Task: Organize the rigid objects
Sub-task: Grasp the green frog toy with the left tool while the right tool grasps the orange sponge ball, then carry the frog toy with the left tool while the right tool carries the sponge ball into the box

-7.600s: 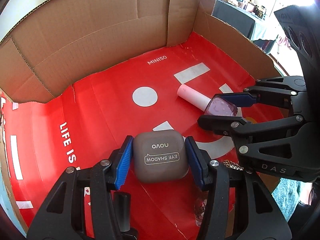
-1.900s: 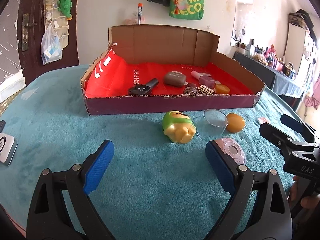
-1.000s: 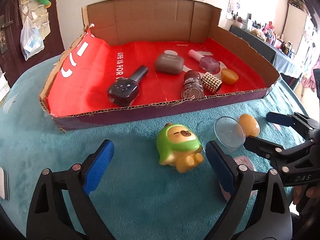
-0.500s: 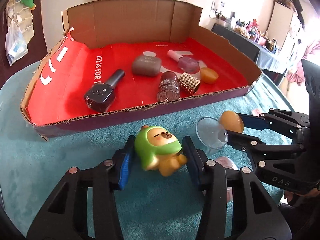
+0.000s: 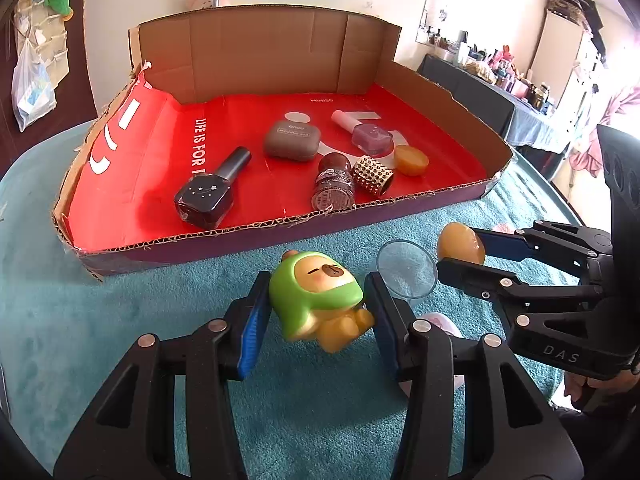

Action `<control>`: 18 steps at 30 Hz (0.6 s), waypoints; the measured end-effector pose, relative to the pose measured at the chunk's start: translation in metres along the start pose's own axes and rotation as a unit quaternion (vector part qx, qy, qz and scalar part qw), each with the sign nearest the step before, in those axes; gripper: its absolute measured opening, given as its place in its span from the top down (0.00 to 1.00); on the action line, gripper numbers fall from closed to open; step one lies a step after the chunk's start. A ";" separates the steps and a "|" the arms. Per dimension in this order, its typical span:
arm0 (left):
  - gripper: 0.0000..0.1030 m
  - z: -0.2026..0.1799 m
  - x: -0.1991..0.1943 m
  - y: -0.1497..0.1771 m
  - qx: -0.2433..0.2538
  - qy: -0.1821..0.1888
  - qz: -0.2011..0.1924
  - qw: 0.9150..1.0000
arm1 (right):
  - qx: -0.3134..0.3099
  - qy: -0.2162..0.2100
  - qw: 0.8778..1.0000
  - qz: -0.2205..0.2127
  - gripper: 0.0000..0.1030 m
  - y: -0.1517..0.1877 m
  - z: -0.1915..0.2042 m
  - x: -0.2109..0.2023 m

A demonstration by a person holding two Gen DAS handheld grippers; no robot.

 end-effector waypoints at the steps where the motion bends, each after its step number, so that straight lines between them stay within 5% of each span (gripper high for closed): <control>1: 0.57 0.000 0.000 0.000 0.000 0.001 0.000 1.000 | 0.000 0.000 1.000 0.000 0.61 0.000 0.000 0.000; 18: 0.57 0.000 -0.006 0.001 -0.001 0.002 -0.003 1.000 | -0.004 0.000 1.000 0.008 0.61 0.002 0.003 0.002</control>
Point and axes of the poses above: each gripper's, at about its wrist camera, not at the fingertips, and x roughly the way its jaws point, z to its left, y to its underside, the point moved 6 cm from there along x, roughly the way its jaws point, and after that the axes turned 1 degree about z, right-handed, at the moved point
